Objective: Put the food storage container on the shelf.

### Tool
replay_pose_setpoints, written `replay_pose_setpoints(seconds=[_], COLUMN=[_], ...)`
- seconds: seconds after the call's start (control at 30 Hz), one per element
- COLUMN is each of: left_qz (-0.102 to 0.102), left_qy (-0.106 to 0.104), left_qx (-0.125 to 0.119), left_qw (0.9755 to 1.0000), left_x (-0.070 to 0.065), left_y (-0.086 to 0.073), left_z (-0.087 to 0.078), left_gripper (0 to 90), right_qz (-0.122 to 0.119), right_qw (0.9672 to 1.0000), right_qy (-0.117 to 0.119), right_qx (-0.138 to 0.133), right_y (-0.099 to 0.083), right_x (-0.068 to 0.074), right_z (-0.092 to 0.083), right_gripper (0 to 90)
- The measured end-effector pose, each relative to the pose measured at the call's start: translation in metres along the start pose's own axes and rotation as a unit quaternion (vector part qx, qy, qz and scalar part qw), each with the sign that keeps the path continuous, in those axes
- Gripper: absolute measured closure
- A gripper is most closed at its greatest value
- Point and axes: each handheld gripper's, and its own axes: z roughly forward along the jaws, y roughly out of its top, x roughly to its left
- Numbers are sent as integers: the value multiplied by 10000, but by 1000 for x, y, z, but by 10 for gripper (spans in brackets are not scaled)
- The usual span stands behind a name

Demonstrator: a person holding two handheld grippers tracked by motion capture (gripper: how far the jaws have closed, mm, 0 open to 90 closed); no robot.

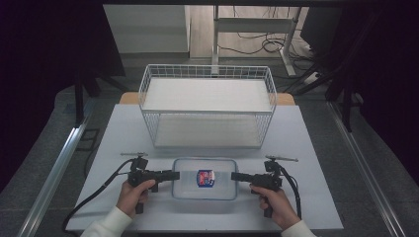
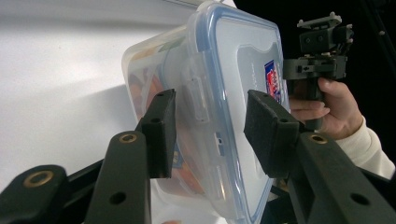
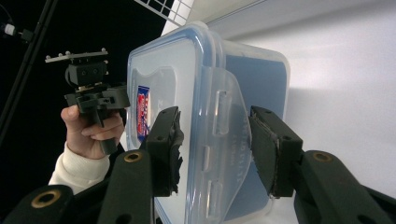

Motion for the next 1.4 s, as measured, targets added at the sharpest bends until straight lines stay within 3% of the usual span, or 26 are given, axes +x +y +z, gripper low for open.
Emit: replay_pose_setpoints(seconds=[0.4, 0.7, 1.13, 1.4], left_qz=[42, 11, 260, 460], left_qy=[-21, -234, -233, -213], left_qx=[-114, -234, -234, -304], left_qw=[9999, 9995, 9991, 9983], left_x=[-9, -13, -22, -36], left_y=[0, 3, 12, 29], left_z=[-8, -11, -15, -23], left_gripper=[568, 580, 580, 580], right_qz=[-29, -201, -510, -687], right_qw=[9999, 9995, 9983, 9969], right_qy=[160, 175, 95, 88], right_qx=[-29, -165, -283, -381], right_y=[-2, 5, 15, 27], right_x=[2, 12, 26, 40], right_z=[-1, -9, -15, -22], right_gripper=[546, 546, 544, 544])
